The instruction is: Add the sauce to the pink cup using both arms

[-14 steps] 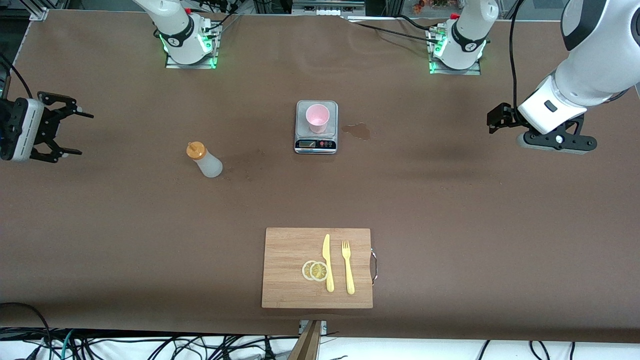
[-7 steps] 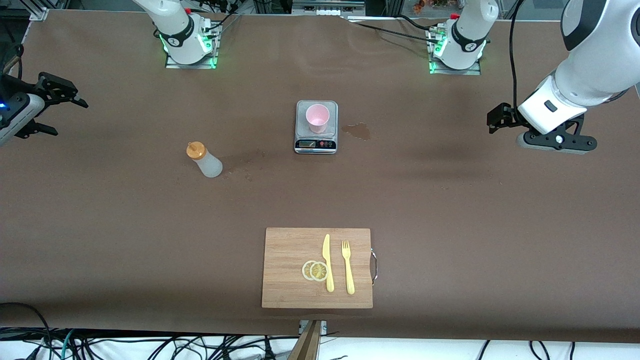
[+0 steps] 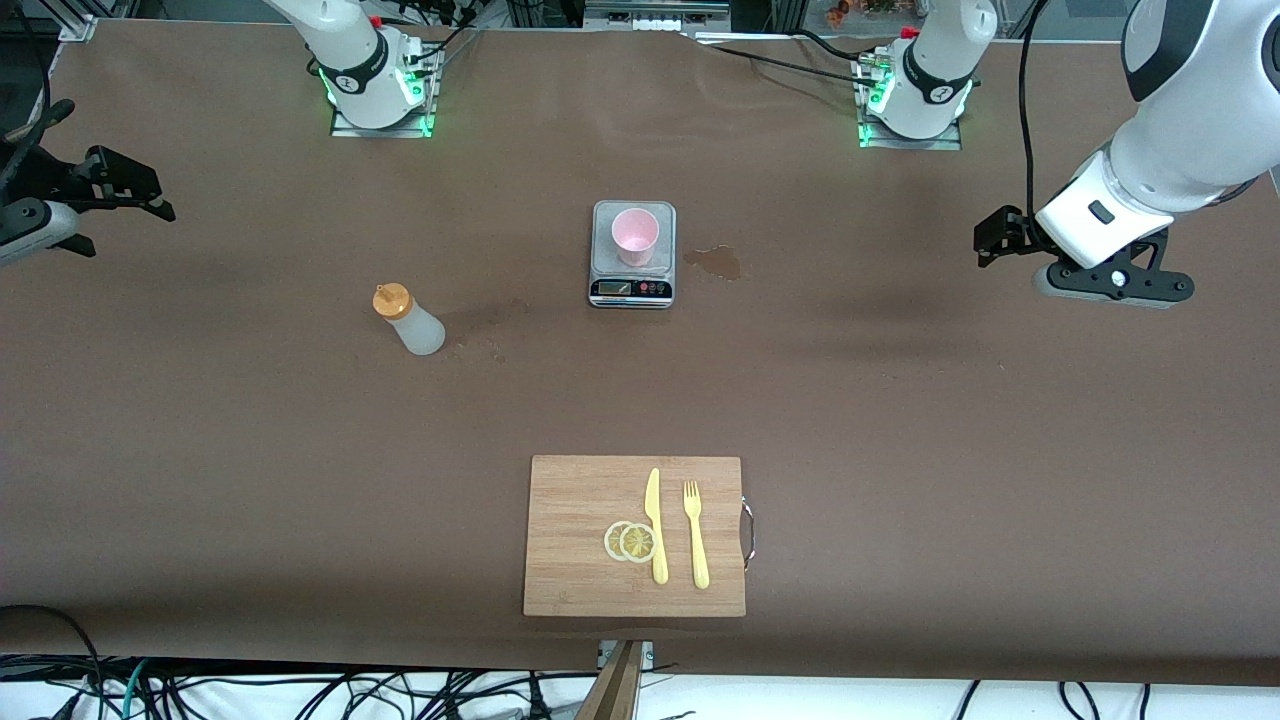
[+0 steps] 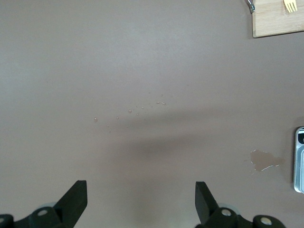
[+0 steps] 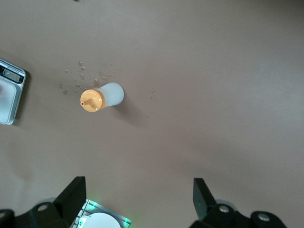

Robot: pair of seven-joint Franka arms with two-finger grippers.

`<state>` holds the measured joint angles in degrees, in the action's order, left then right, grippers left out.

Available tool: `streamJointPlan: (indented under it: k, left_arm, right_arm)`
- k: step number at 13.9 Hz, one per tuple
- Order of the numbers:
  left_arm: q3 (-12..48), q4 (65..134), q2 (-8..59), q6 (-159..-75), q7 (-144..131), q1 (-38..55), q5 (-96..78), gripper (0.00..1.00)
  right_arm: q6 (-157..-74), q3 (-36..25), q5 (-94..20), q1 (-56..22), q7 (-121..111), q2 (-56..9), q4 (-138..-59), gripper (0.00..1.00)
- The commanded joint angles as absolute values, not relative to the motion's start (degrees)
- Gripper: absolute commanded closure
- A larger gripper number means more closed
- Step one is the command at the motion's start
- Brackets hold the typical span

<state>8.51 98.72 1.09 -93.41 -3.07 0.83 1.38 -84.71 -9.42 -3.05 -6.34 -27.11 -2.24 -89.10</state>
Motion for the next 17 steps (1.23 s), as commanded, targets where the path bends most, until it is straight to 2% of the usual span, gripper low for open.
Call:
streamJointPlan:
  k: [1, 4, 9, 17]
  left_arm:
    - [8.61, 98.09, 1.05, -92.9, -2.46, 0.79, 1.14, 0.0]
    - [8.61, 98.09, 1.05, -92.9, -2.46, 0.79, 1.14, 0.0]
    - [8.61, 98.09, 1.05, -92.9, -2.46, 0.79, 1.14, 0.0]
    - [8.61, 98.09, 1.05, -92.9, -2.46, 0.79, 1.14, 0.0]
  right_arm:
    - [-84.64, -9.84, -2.28, -6.24, -26.37, -2.46, -88.07, 0.0]
    - [-85.43, -11.86, -4.66, -6.24, -25.5, -2.64, -88.07, 0.0]
    - [-84.99, -9.86, -2.82, -6.42, -16.19, -2.02, -87.8, 0.0]
    - [-84.99, -9.49, -2.9, -6.42, -15.82, -2.29, -87.71, 0.0]
